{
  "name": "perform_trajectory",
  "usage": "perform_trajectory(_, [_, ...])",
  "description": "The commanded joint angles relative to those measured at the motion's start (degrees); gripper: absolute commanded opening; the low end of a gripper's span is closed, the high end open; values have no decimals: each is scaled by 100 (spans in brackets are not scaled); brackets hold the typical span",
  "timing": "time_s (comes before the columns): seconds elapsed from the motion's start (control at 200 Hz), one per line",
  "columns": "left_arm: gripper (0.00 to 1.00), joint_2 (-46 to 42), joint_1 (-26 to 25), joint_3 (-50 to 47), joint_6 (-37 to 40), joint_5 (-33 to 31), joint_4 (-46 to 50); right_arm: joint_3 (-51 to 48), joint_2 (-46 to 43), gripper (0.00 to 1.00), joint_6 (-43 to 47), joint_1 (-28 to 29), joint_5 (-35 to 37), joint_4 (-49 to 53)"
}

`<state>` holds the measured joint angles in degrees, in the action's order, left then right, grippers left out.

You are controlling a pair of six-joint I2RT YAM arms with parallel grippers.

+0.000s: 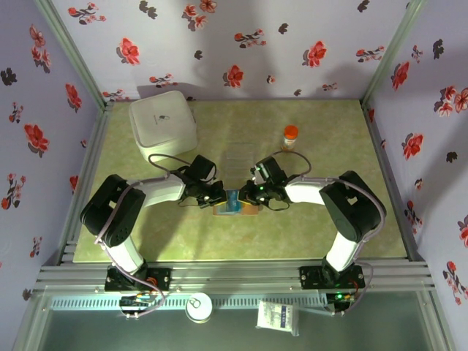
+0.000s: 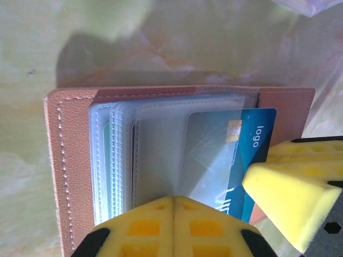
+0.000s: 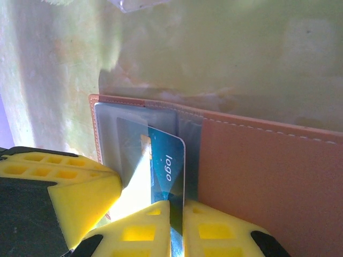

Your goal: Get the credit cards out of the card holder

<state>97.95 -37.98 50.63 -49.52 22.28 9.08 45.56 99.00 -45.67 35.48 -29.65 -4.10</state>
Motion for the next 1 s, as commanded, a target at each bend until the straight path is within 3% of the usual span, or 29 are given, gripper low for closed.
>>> perform_trajectory(0.0, [0,-108,18,-67,118,-169,278,-184,-214,12,55,-127,123,249])
perform_trajectory(0.56, [0,-411,97,-80,137,-7,90,184,-1027,7,916,-323,542,1654])
perform_trajectory(0.995, [0,-985,290,-186,206,-13,348,1616,-837,3,3288,-318,858,3233])
